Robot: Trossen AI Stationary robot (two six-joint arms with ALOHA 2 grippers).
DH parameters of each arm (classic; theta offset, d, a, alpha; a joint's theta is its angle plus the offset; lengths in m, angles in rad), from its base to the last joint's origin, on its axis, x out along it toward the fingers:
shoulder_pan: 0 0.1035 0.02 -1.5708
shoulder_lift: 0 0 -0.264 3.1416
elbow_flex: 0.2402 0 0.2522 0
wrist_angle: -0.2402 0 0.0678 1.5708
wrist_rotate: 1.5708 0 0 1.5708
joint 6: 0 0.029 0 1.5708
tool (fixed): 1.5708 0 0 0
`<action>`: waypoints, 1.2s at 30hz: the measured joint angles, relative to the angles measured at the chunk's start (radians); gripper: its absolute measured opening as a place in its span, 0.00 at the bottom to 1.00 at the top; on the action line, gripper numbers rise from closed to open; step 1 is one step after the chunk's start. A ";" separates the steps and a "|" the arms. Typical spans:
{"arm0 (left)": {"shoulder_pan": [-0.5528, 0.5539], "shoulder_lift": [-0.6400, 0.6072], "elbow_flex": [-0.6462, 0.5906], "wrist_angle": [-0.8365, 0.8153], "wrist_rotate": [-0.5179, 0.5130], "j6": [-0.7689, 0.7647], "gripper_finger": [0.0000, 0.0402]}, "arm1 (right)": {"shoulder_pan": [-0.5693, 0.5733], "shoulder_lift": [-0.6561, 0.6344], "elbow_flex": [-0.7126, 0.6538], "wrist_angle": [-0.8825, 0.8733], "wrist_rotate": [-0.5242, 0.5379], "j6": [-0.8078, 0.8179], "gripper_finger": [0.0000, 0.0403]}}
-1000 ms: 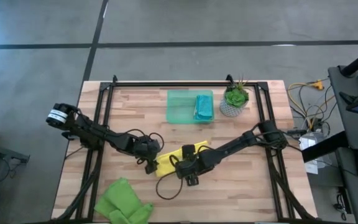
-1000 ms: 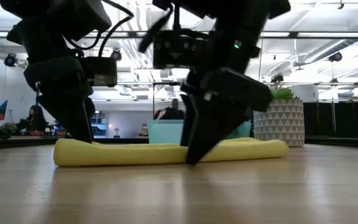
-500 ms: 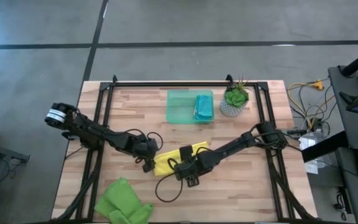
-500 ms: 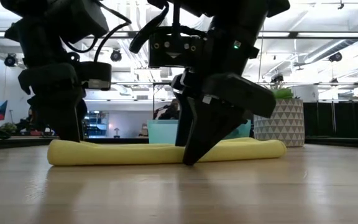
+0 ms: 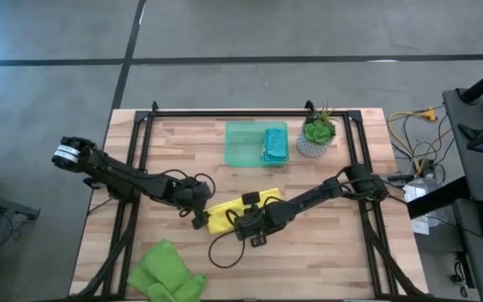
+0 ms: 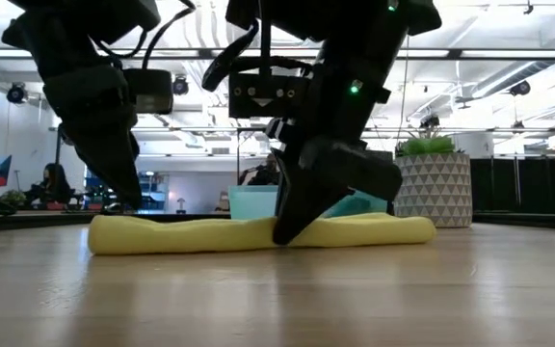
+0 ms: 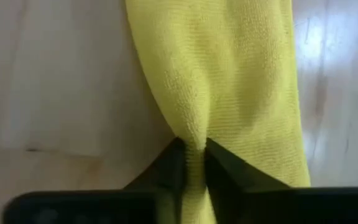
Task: Fold microfiber towels
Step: Fold the yellow microfiber cloth
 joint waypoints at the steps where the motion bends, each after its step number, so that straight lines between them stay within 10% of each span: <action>1: 0.000 -0.006 -0.001 0.000 -0.002 0.003 0.88 | 0.000 0.000 0.001 0.000 0.000 0.000 0.09; 17: 0.049 -0.176 -0.014 0.005 -0.032 0.013 0.88 | 0.007 -0.158 0.056 -0.001 0.121 -0.080 0.03; 36: 0.137 -0.664 0.012 0.452 0.057 0.382 0.88 | 0.007 -0.303 0.156 0.339 0.146 -0.424 0.03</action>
